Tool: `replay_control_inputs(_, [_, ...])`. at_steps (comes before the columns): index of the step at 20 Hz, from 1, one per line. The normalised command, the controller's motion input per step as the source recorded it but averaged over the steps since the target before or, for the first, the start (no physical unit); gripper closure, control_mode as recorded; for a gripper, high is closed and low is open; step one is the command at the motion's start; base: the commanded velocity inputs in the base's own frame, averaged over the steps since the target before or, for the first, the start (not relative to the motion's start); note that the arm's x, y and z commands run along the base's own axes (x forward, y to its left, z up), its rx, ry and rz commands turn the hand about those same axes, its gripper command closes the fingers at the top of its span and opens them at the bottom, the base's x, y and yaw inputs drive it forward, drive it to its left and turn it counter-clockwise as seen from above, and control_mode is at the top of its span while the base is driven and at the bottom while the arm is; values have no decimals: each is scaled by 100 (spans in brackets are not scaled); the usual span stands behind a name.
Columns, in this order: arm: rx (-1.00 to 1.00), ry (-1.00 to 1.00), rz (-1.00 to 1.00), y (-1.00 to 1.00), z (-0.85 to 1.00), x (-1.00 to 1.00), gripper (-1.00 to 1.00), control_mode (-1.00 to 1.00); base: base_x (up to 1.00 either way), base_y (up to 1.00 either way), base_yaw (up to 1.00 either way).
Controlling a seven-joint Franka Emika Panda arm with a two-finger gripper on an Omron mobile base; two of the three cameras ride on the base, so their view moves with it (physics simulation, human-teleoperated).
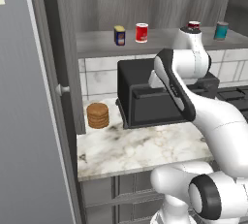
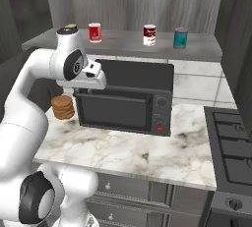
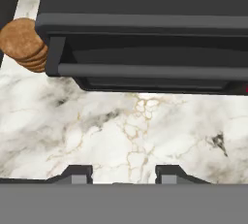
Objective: Stack two cans on top of the other two cans in the cabinet.
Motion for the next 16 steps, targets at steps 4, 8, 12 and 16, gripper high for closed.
replay_control_inputs(4, [0,0,0,0,0,-1,-100,-100,0,0,0])
replay_control_inputs(8, [2,-19,0,-3,-1,-36,-100,-100,0,0,0])
replay_control_inputs(12, [3,-66,-1,2,24,-40,-100,-100,0,0,0])
replay_control_inputs(16, [1,-66,0,1,46,-24,-100,-100,0,0,0])
